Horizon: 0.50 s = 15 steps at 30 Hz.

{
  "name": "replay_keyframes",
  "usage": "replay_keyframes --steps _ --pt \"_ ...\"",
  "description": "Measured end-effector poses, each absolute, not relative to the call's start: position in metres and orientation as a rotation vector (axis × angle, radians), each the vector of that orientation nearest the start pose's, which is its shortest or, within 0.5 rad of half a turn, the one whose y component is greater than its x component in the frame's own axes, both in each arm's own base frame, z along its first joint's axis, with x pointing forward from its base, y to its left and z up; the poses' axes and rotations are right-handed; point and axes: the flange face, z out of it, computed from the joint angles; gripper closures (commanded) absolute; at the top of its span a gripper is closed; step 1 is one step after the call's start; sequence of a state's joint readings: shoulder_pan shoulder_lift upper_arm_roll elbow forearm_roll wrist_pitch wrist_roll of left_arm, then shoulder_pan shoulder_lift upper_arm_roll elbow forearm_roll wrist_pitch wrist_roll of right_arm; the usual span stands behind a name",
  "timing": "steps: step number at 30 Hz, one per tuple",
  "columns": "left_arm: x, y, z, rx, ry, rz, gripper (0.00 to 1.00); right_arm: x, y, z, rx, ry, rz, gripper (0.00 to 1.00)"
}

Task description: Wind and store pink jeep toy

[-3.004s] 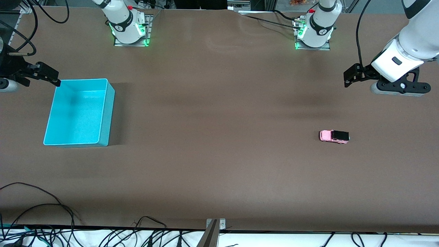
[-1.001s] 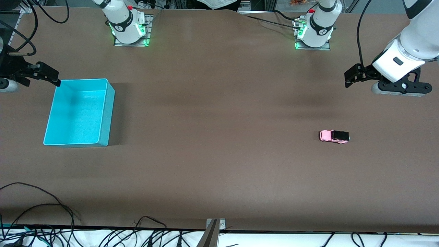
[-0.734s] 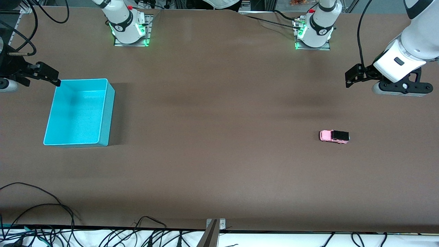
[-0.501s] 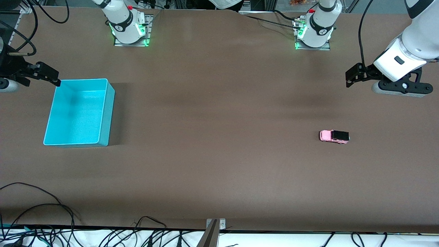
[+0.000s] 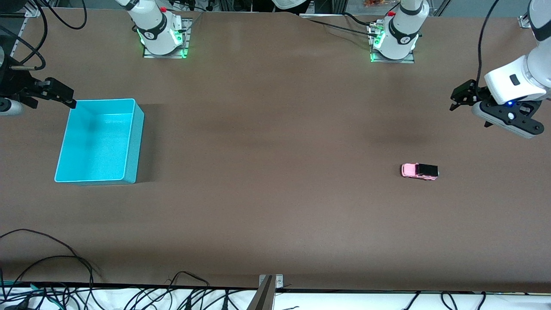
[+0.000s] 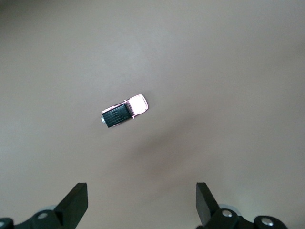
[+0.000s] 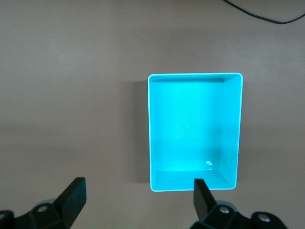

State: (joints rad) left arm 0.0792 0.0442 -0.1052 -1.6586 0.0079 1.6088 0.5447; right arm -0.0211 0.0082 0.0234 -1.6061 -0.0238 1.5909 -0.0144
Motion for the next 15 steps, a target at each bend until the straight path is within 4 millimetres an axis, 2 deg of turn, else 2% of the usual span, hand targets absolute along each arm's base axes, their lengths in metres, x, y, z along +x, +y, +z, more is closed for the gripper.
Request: replay_keyframes --steps 4,11,15 --pt "0.571 -0.008 0.55 -2.99 1.056 0.167 0.0 0.558 -0.001 0.605 -3.165 -0.027 0.037 0.0" --pt "0.578 -0.004 0.531 -2.917 1.197 0.227 0.0 0.558 -0.001 0.605 -3.165 -0.027 0.038 0.0" --pt "0.588 -0.003 0.519 -2.86 1.322 0.201 0.0 0.558 -0.001 0.605 -3.165 -0.027 0.038 0.0"
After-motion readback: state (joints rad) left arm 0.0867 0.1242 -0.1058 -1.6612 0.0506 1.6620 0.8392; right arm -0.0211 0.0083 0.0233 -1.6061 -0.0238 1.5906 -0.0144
